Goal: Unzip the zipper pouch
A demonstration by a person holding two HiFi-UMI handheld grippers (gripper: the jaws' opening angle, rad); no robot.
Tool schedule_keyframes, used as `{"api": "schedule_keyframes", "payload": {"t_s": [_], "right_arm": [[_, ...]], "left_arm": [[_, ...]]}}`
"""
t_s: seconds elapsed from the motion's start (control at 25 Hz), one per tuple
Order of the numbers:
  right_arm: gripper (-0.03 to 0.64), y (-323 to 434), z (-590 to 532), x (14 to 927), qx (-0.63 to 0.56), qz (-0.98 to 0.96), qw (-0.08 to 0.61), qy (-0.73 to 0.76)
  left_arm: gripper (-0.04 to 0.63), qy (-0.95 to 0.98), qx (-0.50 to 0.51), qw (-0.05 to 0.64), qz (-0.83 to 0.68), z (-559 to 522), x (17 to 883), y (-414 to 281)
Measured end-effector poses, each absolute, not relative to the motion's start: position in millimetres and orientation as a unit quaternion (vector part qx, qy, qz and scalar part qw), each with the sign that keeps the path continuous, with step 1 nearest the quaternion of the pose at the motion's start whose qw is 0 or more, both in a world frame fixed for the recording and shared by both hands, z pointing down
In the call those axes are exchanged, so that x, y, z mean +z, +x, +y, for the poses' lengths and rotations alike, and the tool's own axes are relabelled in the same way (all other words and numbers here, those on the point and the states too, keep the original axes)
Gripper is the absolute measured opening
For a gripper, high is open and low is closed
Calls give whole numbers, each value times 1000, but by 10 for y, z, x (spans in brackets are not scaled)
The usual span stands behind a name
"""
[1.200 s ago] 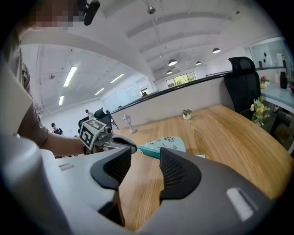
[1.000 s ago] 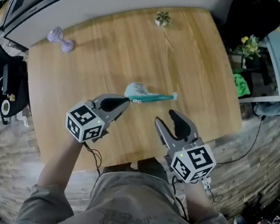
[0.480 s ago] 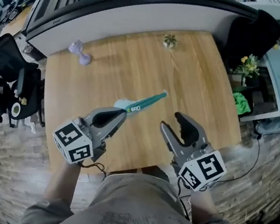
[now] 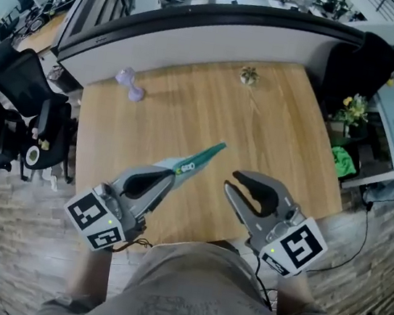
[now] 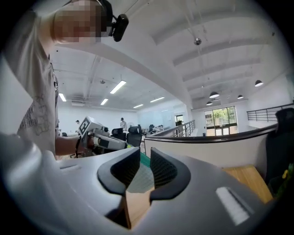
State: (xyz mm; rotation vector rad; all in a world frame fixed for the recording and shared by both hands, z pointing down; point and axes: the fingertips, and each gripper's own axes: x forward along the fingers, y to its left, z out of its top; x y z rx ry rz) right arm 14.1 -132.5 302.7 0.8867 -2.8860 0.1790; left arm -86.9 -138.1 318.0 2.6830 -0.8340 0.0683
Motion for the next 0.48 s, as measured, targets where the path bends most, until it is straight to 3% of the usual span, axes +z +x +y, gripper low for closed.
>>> {"api": "schedule_keyframes", "payload": {"t_s": [0.24, 0.48], "right_arm": [[75, -120, -1221, 3014, 24, -964, 114, 238], [110, -466, -1151, 2974, -69, -971, 157, 166]], "left_arm": [[0, 944, 33, 155, -288, -1300, 3135, -917], [0, 947, 42, 147, -282, -1270, 3128, -903]]}}
